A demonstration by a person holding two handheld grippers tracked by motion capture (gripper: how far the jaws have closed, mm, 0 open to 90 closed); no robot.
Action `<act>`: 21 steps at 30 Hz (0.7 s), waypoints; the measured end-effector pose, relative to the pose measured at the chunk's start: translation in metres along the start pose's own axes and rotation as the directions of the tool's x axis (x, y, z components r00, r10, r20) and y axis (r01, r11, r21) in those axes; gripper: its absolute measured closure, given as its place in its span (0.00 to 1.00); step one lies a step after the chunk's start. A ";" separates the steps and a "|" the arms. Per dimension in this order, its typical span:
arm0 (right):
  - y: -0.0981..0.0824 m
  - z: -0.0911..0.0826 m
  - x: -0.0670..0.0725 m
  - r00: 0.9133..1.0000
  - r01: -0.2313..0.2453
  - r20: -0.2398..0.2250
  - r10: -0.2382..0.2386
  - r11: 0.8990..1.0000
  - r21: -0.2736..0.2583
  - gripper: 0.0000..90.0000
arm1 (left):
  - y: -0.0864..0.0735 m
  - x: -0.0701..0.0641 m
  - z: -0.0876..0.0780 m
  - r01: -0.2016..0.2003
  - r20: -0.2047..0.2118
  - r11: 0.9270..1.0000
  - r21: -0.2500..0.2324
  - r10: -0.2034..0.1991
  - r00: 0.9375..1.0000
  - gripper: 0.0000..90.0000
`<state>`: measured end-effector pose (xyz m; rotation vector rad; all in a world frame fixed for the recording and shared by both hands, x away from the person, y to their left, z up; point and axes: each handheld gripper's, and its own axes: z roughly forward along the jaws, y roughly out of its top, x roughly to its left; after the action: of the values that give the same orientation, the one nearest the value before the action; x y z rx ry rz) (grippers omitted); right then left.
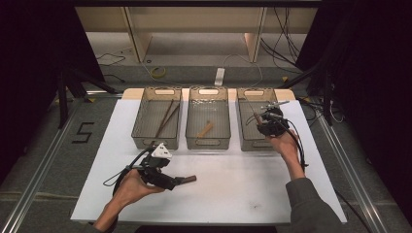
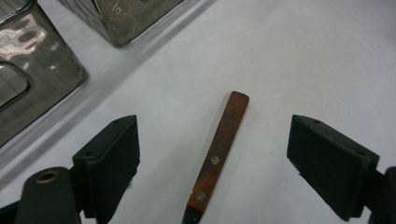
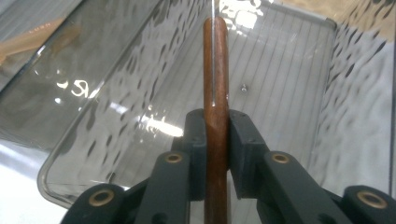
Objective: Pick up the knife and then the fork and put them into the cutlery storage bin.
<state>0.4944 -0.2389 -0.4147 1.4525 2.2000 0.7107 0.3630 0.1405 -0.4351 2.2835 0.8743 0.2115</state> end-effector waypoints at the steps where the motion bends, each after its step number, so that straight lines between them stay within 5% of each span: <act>1: 0.000 0.001 0.000 1.000 -0.007 -0.004 0.007 1.000 0.007 0.86 | 0.000 0.000 0.000 0.003 0.001 1.000 0.001 -0.003 1.000 0.18; 5: 0.000 0.000 0.000 0.998 -0.005 -0.064 0.004 1.000 -0.004 0.68 | 0.000 0.001 0.000 0.004 0.001 1.000 0.003 -0.004 1.000 0.18; 14: -0.002 -0.018 0.006 0.995 0.053 -0.077 -0.057 0.997 -0.053 0.56 | 0.000 0.003 0.000 0.007 -0.005 1.000 0.007 -0.007 1.000 0.18; 21: -0.012 -0.040 0.021 0.983 0.110 -0.136 -0.126 0.987 -0.117 0.45 | 0.000 0.006 0.001 0.007 -0.007 1.000 0.023 -0.007 1.000 0.18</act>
<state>0.4546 -0.2310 -0.3915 1.2409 2.2930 0.9040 0.3674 0.1438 -0.4362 2.3022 0.8928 0.2068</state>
